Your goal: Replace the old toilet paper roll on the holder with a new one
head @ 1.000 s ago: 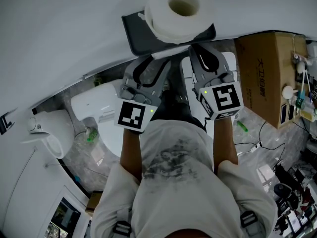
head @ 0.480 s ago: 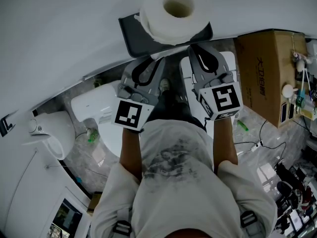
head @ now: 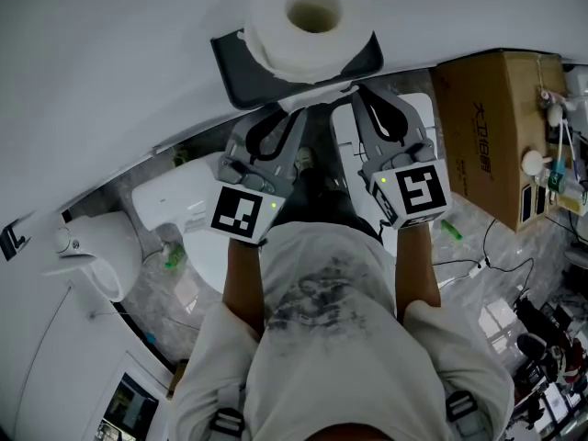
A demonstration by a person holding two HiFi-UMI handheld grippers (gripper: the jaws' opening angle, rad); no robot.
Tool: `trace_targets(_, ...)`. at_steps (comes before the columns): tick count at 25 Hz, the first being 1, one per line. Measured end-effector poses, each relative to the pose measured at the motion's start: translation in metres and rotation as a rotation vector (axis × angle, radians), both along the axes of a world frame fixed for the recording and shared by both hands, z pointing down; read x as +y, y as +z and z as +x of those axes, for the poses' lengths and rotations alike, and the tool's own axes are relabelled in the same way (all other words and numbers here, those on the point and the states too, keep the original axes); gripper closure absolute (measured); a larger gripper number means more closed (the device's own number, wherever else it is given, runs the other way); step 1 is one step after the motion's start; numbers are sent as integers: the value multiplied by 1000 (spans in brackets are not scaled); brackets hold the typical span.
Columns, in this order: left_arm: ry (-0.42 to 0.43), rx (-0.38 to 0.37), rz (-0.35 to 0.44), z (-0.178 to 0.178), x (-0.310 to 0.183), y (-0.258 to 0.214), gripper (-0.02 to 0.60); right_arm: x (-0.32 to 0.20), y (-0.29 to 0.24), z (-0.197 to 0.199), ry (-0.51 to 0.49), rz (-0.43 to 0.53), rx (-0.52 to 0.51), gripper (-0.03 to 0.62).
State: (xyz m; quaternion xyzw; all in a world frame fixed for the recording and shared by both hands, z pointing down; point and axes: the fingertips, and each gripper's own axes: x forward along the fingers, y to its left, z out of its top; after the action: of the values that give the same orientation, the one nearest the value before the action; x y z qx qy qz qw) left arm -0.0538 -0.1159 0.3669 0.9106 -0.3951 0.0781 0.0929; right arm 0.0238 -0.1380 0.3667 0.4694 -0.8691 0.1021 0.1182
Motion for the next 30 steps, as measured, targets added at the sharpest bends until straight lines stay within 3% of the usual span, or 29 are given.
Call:
trace_targets(10,26,10,1,15,-1,-2,554,9,-2,18,33,9,-4,594)
trace_targets(30,-4,7,5,34,-6,-4,558,22,-7,36,67,8,-10,594)
